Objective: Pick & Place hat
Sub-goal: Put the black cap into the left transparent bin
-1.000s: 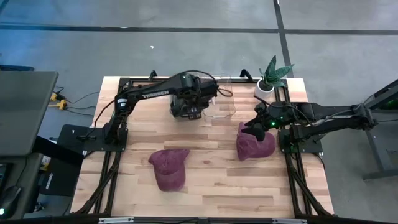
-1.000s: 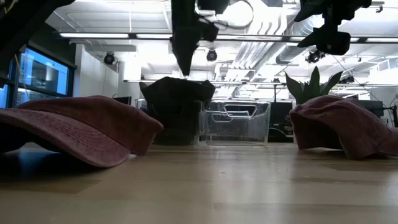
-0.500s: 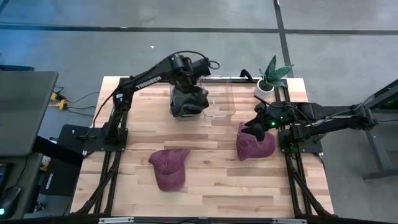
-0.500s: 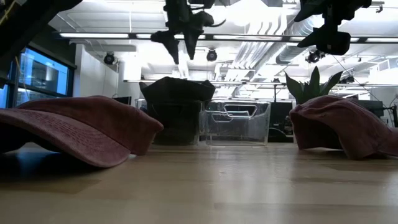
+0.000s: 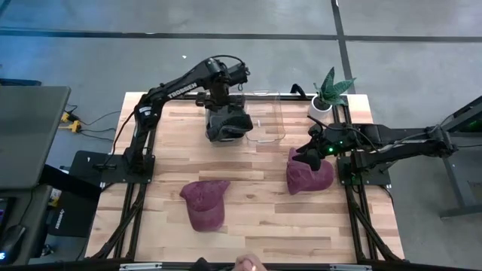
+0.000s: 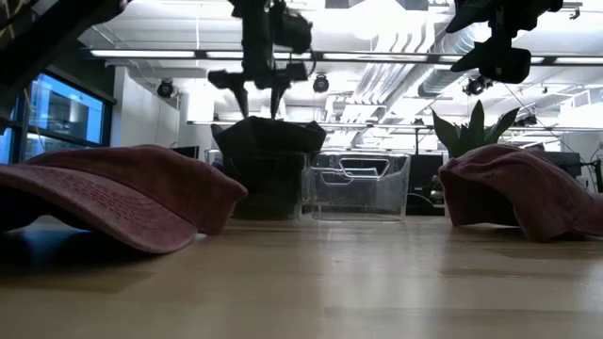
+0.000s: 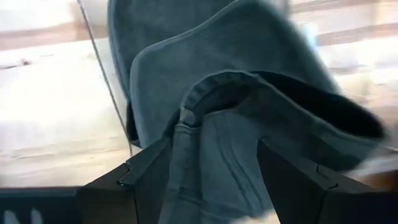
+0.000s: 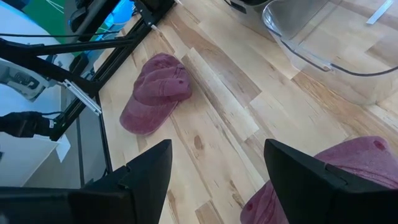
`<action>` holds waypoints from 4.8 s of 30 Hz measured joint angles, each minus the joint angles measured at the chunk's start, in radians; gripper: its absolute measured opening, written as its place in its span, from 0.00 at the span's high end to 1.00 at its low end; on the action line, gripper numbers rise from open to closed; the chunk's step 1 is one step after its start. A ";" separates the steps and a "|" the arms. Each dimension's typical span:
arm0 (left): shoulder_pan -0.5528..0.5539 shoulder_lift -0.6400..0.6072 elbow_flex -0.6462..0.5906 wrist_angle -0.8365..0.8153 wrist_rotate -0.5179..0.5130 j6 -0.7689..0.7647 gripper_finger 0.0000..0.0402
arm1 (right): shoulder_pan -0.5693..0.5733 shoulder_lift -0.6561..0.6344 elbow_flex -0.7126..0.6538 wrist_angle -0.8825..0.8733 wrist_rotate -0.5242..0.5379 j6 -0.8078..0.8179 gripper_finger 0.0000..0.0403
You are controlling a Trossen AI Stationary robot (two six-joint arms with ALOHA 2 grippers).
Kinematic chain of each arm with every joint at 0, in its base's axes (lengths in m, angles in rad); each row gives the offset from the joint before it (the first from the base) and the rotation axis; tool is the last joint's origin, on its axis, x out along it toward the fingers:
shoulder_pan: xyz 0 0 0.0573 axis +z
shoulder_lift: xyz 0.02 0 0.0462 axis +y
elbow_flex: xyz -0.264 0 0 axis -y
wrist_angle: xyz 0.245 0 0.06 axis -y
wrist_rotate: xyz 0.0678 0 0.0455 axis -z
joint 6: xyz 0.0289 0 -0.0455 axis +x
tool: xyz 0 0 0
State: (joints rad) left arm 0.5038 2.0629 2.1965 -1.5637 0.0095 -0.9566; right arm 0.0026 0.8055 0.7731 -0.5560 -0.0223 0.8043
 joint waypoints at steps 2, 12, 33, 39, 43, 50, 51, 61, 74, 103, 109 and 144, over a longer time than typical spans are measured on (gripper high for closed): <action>0.009 0.000 -0.030 0.007 0.011 -0.008 0.42 | 0.000 0.000 0.000 0.000 0.000 0.001 0.38; 0.061 -0.047 -0.195 0.032 0.079 -0.044 0.42 | 0.000 0.000 0.000 0.000 0.000 0.002 0.38; 0.072 -0.261 -0.706 0.433 0.242 -0.132 0.28 | 0.000 0.000 0.000 0.000 0.000 0.000 0.38; 0.073 -0.281 -0.712 0.480 0.208 -0.134 0.27 | 0.000 0.000 0.000 0.000 0.000 0.001 0.38; 0.078 -0.321 -0.710 0.535 0.203 -0.147 0.27 | 0.000 0.000 0.000 0.000 0.000 0.001 0.38; 0.121 -0.333 -0.711 0.506 0.140 -0.146 0.27 | 0.000 0.000 0.000 0.000 0.000 0.001 0.38; 0.122 -0.333 -0.711 0.506 0.147 -0.144 0.27 | 0.000 0.000 0.000 0.000 0.000 0.000 0.38; 0.121 -0.330 -0.712 0.401 0.184 -0.146 0.27 | 0.000 0.000 0.000 0.000 0.000 0.000 0.38; 0.104 -0.401 -0.836 0.469 0.367 -0.182 0.27 | 0.000 0.000 0.000 0.000 0.000 0.000 0.38; 0.091 -0.374 -0.850 0.537 0.465 -0.245 0.27 | 0.000 0.000 0.000 0.000 0.000 -0.001 0.38; 0.091 -0.368 -0.849 0.575 0.490 -0.245 0.27 | 0.000 0.000 0.000 0.000 0.000 -0.001 0.38; 0.085 -0.323 -0.849 0.586 0.482 -0.126 0.88 | 0.000 0.000 0.000 0.000 0.000 0.000 0.38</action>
State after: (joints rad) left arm 0.5888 1.7400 1.3472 -0.9781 0.4912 -1.0830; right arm 0.0029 0.8057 0.7731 -0.5560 -0.0223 0.8044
